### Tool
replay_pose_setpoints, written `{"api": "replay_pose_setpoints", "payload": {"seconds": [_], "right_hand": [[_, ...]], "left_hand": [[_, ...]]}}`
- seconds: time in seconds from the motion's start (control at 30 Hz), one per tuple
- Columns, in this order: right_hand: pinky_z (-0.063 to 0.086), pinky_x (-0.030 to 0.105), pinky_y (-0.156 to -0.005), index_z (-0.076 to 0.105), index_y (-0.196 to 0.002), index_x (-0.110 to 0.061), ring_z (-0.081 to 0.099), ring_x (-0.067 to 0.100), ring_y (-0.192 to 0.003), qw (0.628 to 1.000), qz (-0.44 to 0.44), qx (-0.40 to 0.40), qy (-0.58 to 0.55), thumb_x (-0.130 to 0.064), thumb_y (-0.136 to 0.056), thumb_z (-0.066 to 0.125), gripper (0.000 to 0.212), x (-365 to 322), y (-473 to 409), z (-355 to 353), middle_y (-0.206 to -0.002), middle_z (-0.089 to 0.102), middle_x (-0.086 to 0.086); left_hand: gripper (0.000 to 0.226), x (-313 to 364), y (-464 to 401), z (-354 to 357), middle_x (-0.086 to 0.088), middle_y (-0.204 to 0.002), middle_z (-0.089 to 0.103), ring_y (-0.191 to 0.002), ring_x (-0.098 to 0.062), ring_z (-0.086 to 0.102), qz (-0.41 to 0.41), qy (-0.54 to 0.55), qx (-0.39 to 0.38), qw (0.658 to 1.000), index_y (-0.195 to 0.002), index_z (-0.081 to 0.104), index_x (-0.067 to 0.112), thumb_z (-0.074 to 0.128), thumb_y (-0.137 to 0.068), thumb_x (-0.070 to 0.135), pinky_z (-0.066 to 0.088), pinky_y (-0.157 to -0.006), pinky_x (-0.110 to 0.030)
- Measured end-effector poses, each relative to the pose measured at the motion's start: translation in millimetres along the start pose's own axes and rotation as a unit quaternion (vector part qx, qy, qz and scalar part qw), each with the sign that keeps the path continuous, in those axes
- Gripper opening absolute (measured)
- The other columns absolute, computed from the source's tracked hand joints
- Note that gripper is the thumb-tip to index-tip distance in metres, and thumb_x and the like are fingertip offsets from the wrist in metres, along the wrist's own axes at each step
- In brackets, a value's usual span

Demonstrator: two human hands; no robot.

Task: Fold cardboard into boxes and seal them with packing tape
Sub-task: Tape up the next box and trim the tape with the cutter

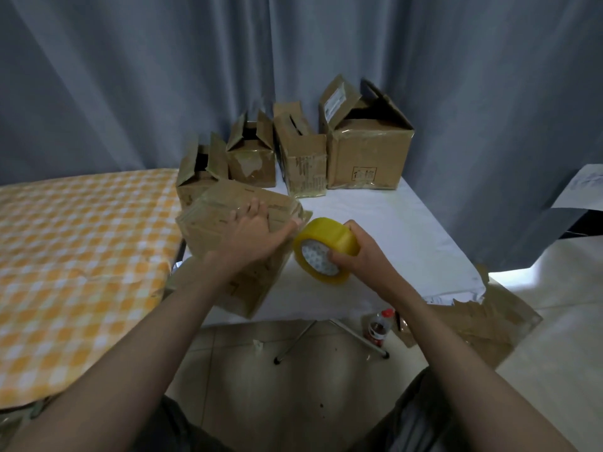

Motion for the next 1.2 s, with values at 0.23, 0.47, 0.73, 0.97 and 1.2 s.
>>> {"api": "replay_pose_setpoints", "payload": {"seconds": [0.23,0.47,0.73,0.97,1.2], "right_hand": [[0.055,0.029,-0.069,0.053,-0.103,-0.016,0.062,0.010,-0.088,0.999,0.004,-0.037,0.015,-0.021,-0.085,0.074,0.028,9.3,1.1,-9.3,-0.097,0.062,0.000],[0.055,0.025,-0.072,0.074,-0.091,-0.015,0.066,0.013,-0.078,0.997,0.046,0.030,-0.048,-0.036,-0.105,0.047,0.037,22.4,-17.6,-42.1,-0.082,0.071,0.004],[0.041,0.023,-0.069,0.067,-0.087,-0.013,0.061,0.027,-0.092,0.974,0.061,-0.025,0.217,0.005,-0.088,0.053,0.023,44.0,-62.8,-15.7,-0.100,0.068,0.016],[0.057,0.033,-0.067,0.065,-0.091,-0.010,0.064,0.020,-0.080,0.989,0.098,0.033,0.110,-0.013,-0.087,0.075,0.011,39.8,-67.1,-34.8,-0.092,0.065,0.004],[0.062,0.037,-0.063,0.067,-0.101,-0.004,0.073,0.029,-0.077,0.997,-0.012,0.020,-0.073,0.002,-0.087,0.071,0.016,-13.0,-64.4,-49.3,-0.097,0.060,0.021]], "left_hand": [[0.130,-6.2,-2.7,6.0,-0.013,-0.164,0.015,-0.151,-0.027,0.014,0.001,-0.012,0.018,1.000,-0.156,0.018,0.009,0.002,-0.065,0.100,0.001,-0.120,-0.053],[0.149,22.3,3.3,0.0,-0.018,-0.165,-0.002,-0.152,-0.037,-0.001,-0.057,0.004,-0.015,0.998,-0.158,0.004,0.006,0.012,-0.049,0.108,-0.005,-0.119,-0.054],[0.142,22.8,9.2,-0.4,-0.016,-0.165,-0.003,-0.152,-0.035,-0.002,-0.058,-0.009,-0.014,0.998,-0.158,0.002,0.008,0.015,-0.055,0.105,-0.004,-0.121,-0.055],[0.147,29.6,10.1,-4.4,-0.017,-0.165,-0.005,-0.152,-0.034,-0.005,-0.073,-0.013,-0.024,0.997,-0.158,0.002,0.007,0.020,-0.052,0.107,-0.005,-0.121,-0.055],[0.153,37.4,10.6,-11.0,-0.021,-0.162,0.012,-0.149,-0.037,0.012,-0.084,0.012,0.001,0.996,-0.156,0.012,0.004,0.031,-0.044,0.106,0.013,-0.120,-0.053]]}}
Point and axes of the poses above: each hand's wrist, its own y-axis away from the middle knuckle, its own z-axis out of the palm, x = y × z, the point moved 2 cm from there along -y, towards the middle knuckle
